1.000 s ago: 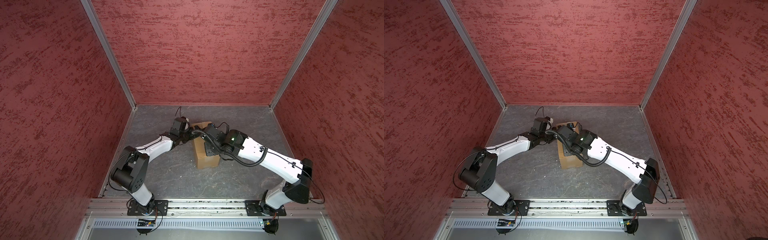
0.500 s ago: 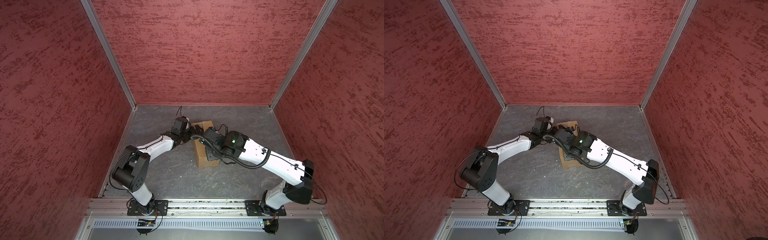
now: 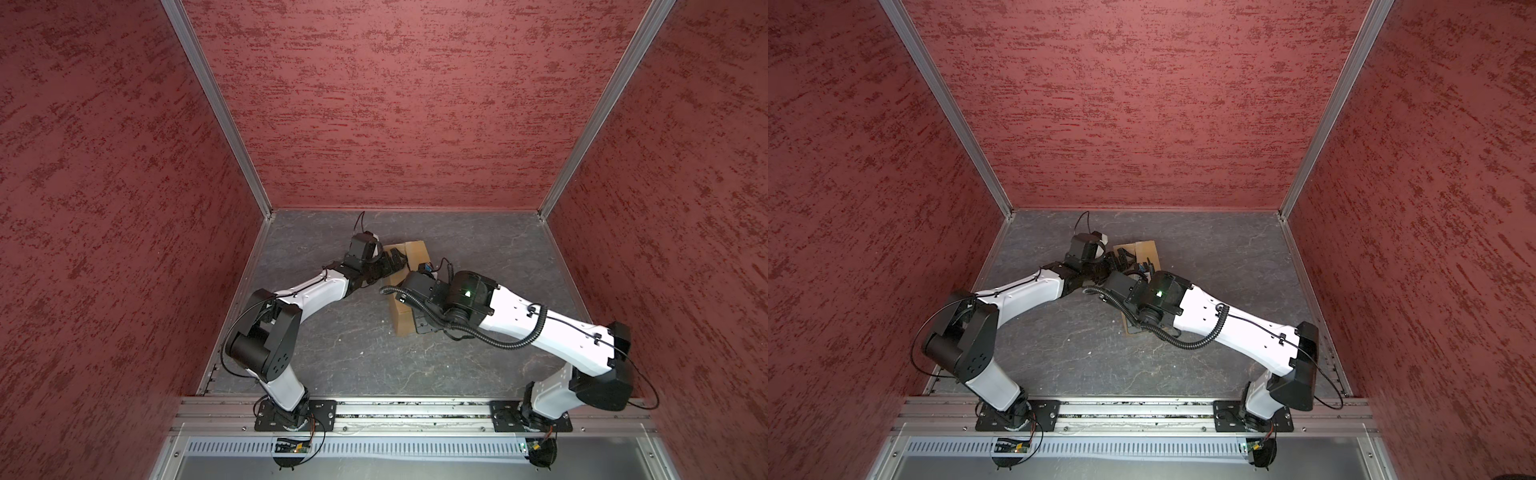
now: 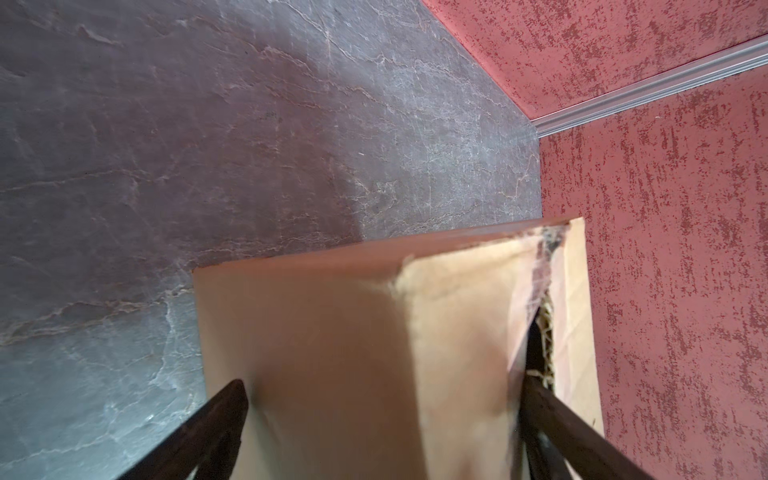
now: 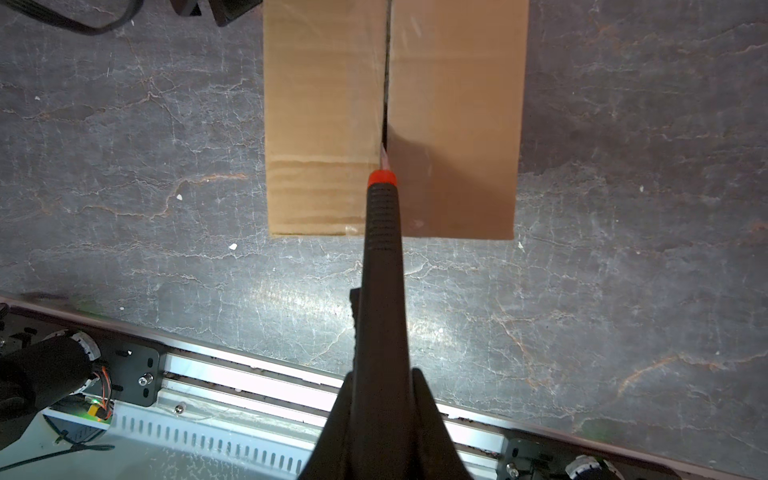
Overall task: Unpack the express box
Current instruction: 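Draw the knife along the seam toward the robot with the right gripper, then lift the knife off the box with the right gripper while the left gripper releases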
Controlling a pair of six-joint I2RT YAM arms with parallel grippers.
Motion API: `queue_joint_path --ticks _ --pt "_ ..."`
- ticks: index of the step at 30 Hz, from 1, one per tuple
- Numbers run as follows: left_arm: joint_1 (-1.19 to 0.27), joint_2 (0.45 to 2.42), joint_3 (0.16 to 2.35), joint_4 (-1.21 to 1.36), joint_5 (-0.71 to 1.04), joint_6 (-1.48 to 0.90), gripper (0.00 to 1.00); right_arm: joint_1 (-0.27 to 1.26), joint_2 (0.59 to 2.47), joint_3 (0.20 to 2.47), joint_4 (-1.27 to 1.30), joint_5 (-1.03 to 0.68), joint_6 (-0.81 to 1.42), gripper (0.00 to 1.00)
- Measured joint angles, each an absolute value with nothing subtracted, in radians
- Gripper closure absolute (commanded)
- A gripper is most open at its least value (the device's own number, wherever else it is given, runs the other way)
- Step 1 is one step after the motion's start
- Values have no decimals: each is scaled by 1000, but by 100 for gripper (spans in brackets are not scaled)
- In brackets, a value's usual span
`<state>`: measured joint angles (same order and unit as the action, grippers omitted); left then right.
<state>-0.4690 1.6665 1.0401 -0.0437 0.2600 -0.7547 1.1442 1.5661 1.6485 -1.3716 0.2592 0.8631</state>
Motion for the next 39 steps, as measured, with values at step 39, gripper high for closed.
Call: queue_joint_path --ticks 39 --pt "-505 1670 1063 -44 129 -767 0 1341 1432 1677 -1525 302 1042 100"
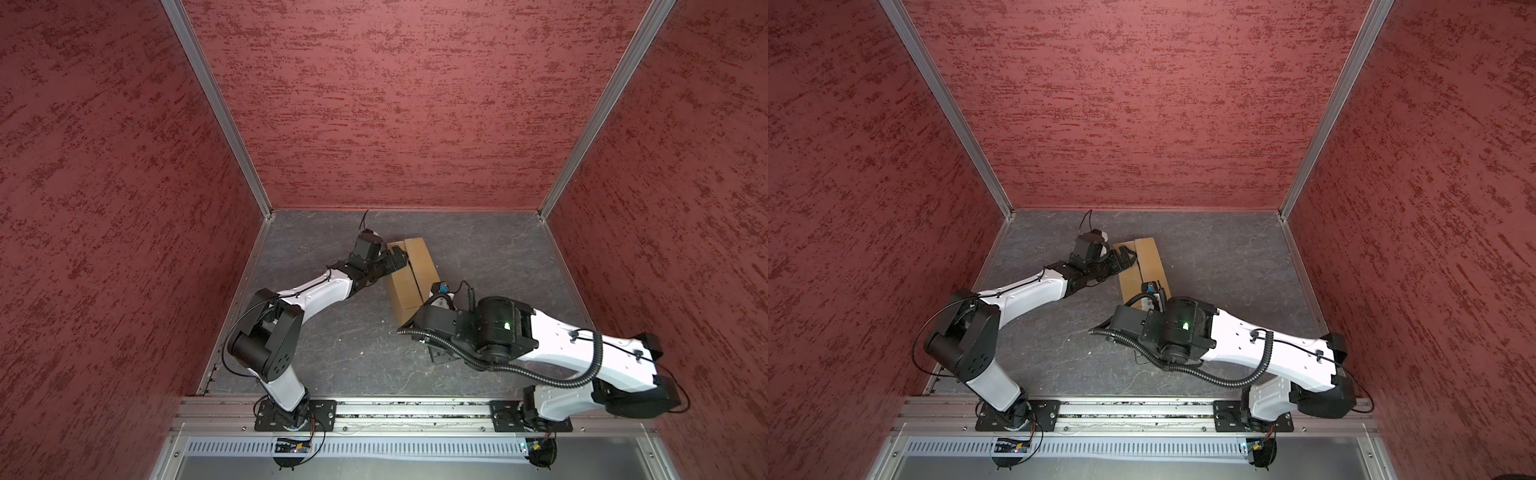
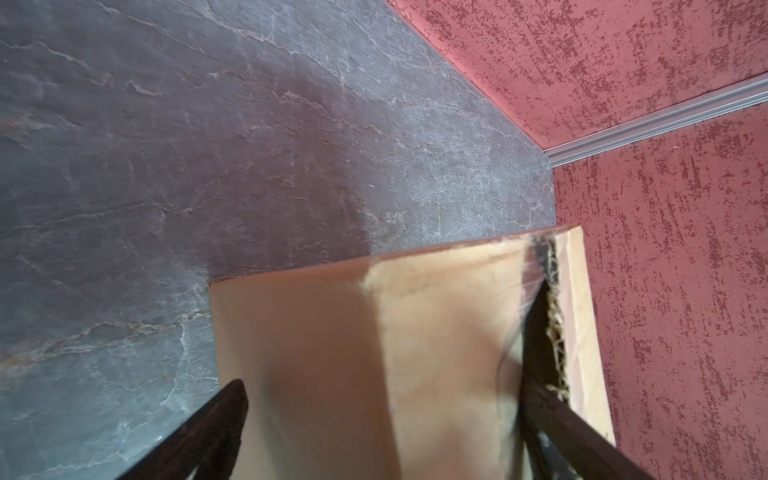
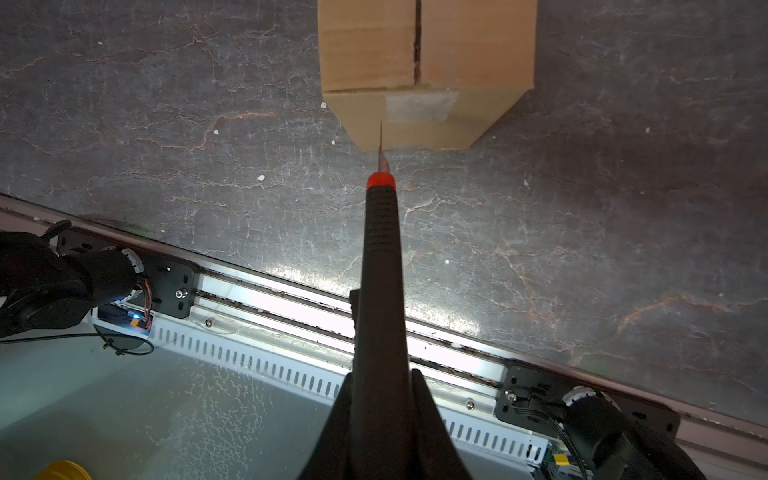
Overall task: Unpack the express box
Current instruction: 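Lift the knife off the box with the right gripper while the left gripper releases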
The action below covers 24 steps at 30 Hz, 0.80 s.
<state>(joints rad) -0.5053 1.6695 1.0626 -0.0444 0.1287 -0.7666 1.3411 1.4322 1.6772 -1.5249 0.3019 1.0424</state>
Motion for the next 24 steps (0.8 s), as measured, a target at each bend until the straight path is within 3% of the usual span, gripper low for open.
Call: queue_joint_path --ticks 10,18,24 --pt "-507 1561 1062 -138 120 -735 0 1217 1296 1731 -1497 429 937 100" --pt "-507 1429 1085 -233 111 -694 0 893 1174 1581 -1219 410 683 100" --pt "-503 1355 1106 -284 102 -665 0 639 1119 1392 -925 264 542 100"
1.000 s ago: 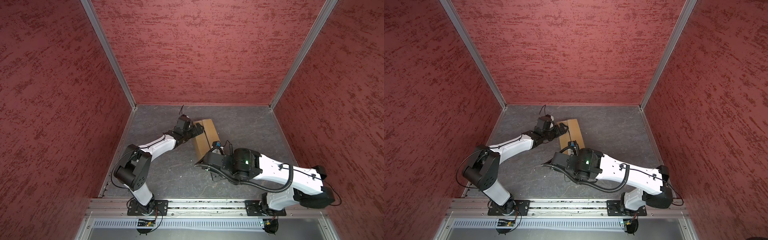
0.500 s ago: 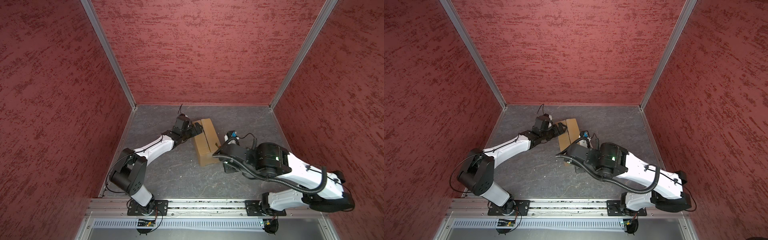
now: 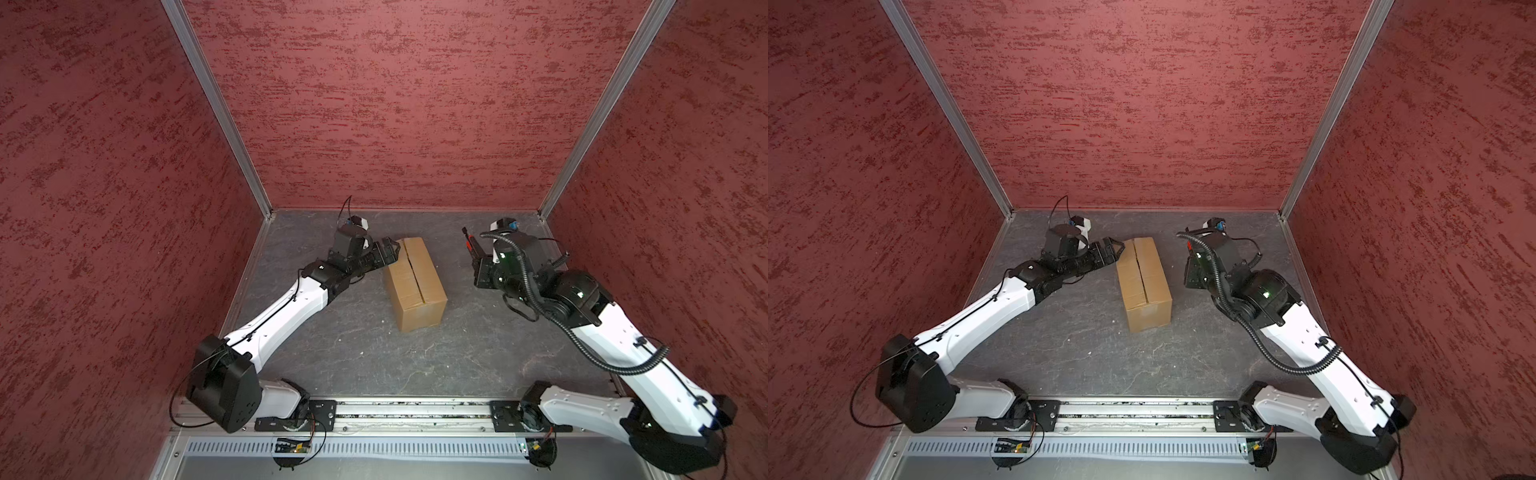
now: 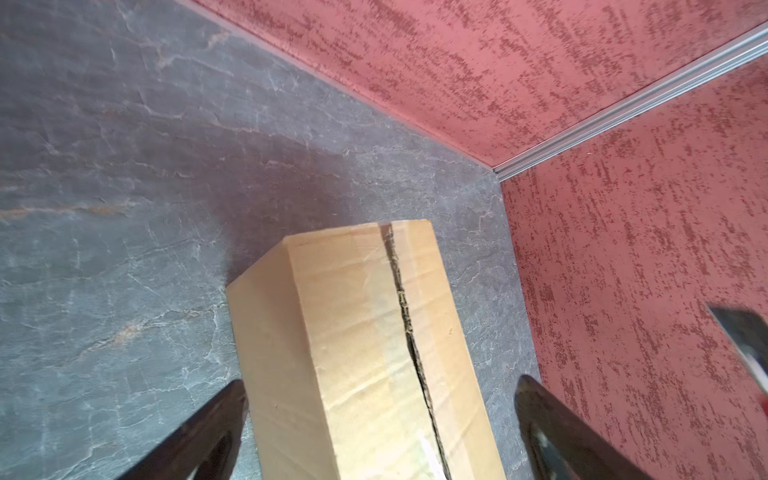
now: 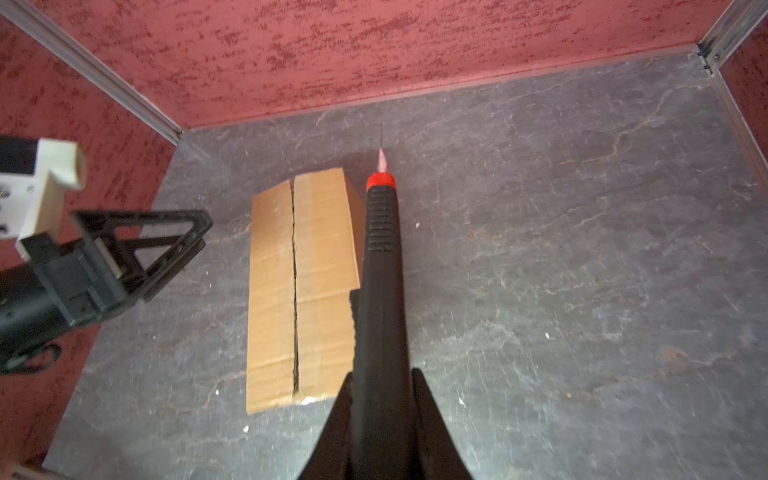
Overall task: Unpack the express box
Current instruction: 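Lift the knife off the box with the right gripper while the left gripper releases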
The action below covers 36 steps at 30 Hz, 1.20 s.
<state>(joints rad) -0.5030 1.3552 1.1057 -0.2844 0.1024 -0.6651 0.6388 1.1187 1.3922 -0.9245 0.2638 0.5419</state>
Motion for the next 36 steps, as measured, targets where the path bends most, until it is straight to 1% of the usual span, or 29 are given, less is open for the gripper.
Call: queue_joint_path --ticks 4,7,11,16,25,31,36 --pt "-487 1330 1105 -316 99 -655 0 472 1130 1296 -738 100 500 100" --pt "-468 1306 1089 -333 95 -653 0 392 1174 1245 -614 -8 482 100" --pt "-435 1272 1066 -353 95 -652 0 328 1239 1156 -449 -158 463 100" --pt "-406 1264 1066 -372 98 -637 0 274 1299 1061 -308 -307 460 100" --pt "-398 1264 1066 -387 107 -628 0 173 1418 980 -136 -454 466 100" --pt "-398 1264 1066 -395 107 -628 0 141 1538 949 -27 -558 466 100" --pt "-398 1265 1066 -405 107 -628 0 131 1610 922 23 -599 467 100"
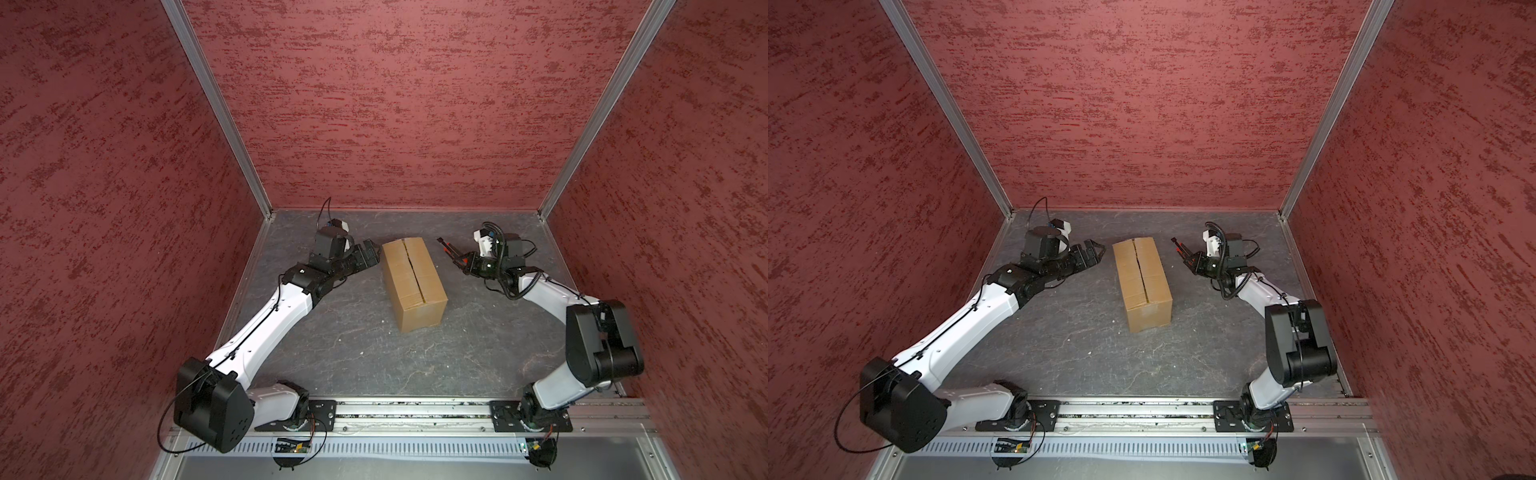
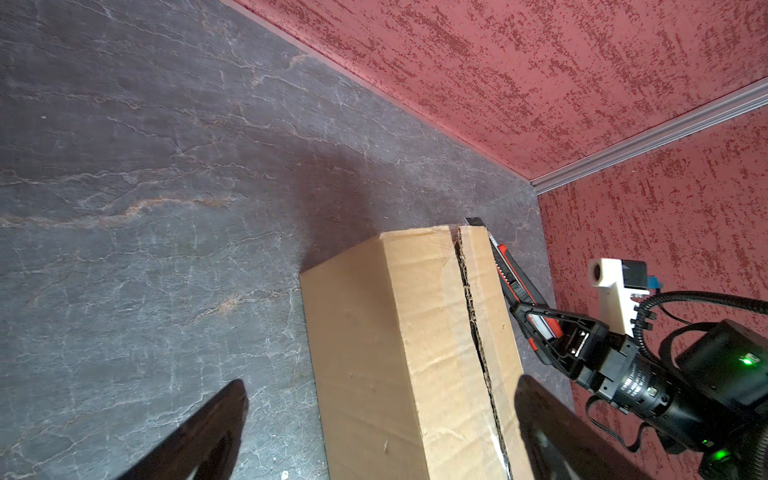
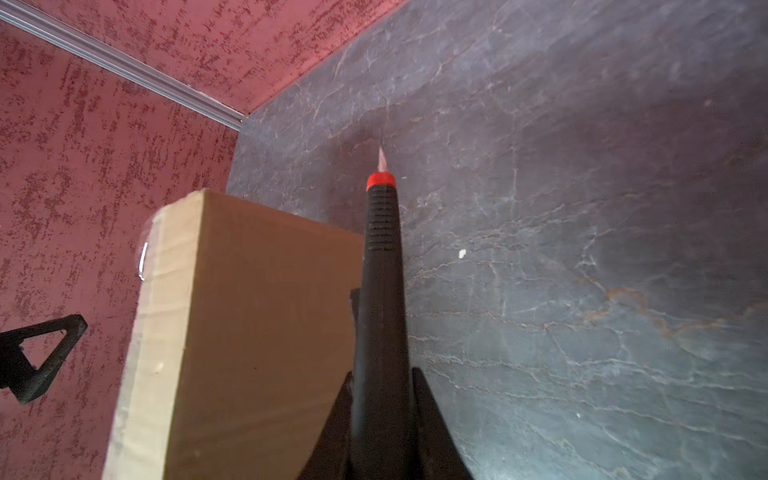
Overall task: Unpack the express box
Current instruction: 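Lift the knife off the box with the right gripper while the left gripper releases, then lower the knife onto the table beside the box and open the right gripper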
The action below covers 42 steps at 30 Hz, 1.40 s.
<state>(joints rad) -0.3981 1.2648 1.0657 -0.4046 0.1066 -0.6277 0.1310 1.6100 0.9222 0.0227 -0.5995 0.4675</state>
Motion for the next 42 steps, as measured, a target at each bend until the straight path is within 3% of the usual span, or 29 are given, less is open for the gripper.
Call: queue_joint_path --ticks 16,42 --pt "-400 1276 1066 -428 106 -627 0 64 1689 838 209 -626 548 97" --pt "-403 1293 1066 -426 107 -628 0 36 1740 768 304 -625 595 86"
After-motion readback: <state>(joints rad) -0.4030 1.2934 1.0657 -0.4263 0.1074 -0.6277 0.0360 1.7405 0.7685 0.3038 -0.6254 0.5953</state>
